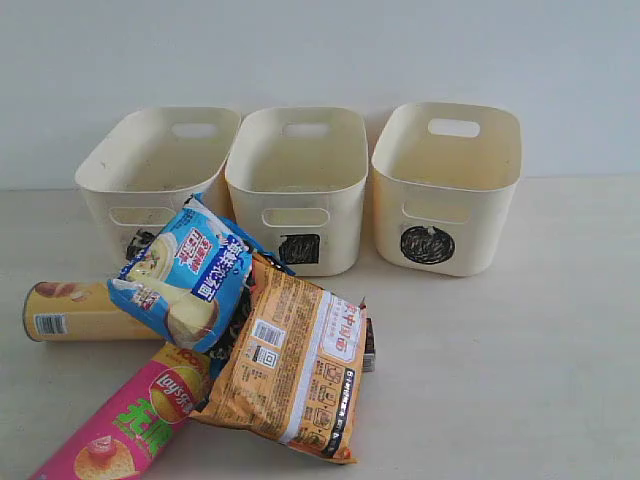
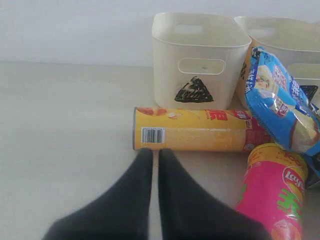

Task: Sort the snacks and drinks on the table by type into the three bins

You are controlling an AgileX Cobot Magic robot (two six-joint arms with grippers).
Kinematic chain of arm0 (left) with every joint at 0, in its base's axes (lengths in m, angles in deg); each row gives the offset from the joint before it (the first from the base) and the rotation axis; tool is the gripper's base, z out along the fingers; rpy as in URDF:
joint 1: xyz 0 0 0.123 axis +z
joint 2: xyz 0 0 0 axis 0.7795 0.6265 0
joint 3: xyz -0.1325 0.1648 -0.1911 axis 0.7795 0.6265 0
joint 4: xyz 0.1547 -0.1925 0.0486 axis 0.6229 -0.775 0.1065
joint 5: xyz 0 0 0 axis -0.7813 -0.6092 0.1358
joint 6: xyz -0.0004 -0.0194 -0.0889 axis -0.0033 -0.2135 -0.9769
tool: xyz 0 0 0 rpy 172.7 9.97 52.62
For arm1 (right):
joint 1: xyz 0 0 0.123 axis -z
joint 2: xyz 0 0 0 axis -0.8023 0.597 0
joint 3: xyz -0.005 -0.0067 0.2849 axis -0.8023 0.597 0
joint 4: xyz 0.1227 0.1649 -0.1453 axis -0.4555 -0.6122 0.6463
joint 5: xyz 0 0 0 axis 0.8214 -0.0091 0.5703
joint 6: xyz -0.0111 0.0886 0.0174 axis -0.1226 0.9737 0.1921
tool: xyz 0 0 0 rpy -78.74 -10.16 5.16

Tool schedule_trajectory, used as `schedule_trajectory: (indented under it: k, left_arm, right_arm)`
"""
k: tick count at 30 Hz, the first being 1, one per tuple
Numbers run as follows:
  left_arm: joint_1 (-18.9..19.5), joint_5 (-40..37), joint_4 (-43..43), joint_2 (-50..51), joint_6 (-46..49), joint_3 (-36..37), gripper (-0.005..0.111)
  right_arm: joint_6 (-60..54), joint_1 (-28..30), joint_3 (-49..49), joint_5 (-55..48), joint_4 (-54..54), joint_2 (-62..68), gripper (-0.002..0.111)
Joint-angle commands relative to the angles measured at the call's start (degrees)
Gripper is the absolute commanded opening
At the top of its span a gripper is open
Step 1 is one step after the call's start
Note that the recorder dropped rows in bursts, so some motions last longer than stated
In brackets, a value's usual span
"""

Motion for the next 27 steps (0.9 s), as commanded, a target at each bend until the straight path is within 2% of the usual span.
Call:
schedule_trajectory:
  k: [1,4,7,9,11,12,14,18,19,21,22,24,27]
  left_arm:
    - [-0.2,0.1,-0.4,-0.2,0.1,0.2,0.004]
    - [-0.2,0.1,-0.4,-0.2,0.1,0.2,0.004]
    - [-0.2,0.1,-0.4,-0.2,0.1,0.2,0.004]
    - [-0.2,0.1,-0.4,-0.2,0.1,0.2,0.004]
    - [-0.2,0.1,-0.4,-0.2,0.1,0.2,0.004]
    - [-0.2,0.2,-0.4,-0.2,0.1,0.2,0.004]
    - [-0.2,0.2,-0.4,-0.2,0.1,0.2,0.004]
    - [-0.2,0.2,-0.4,-0.2,0.1,0.2,0.004]
    - [-0.2,0.2,-0.4,-0.2,0.1,0.2,0.004]
    - [-0.2,0.2,-0.4,-0.2,0.1,0.2,0.004]
    - [-0.2,0.2,-0.4,-0.2,0.1,0.2,0.004]
    - [-0.2,0.2,-0.4,-0.2,0.1,0.2,0.004]
    - [-0.2,0.2,-0.4,-0.2,0.1,0.2,0.004]
  right_arm:
    - [-3.4,-0.1,0.0,6.1,1.9,-0.3,0.0]
    - [-0.9,-0.1,0.0,19.3,-2.3,-0.3,0.0]
    - [-0.9,-0.1,0.0,39.7,-2.4,-0.3,0.0]
    - [0.1,-0.1,0.0,48.8,-3.3,-0.3,0.0]
    - [7.4,-0.1,0.0,64.7,-4.0,-0.3,0.0]
    - [10.0,-0.1,-0.2,66.0,-5.3,-0.3,0.0]
    - [14.5,-0.1,-5.8,55.6,-6.8,0.4,0.0]
    - [14.3,-0.1,-19.2,28.4,-6.2,7.7,0.0]
    - [13.7,-0.1,-21.7,25.0,-6.2,9.8,0.0]
    - [10.6,-0.1,-25.3,22.2,-6.2,13.8,0.0]
    - [7.4,-0.1,-28.0,23.9,-6.2,16.6,0.0]
    - [12.2,-0.1,-30.8,28.4,-9.3,18.9,0.0]
    - [18.3,-0.1,-34.0,25.6,-9.6,21.5,0.0]
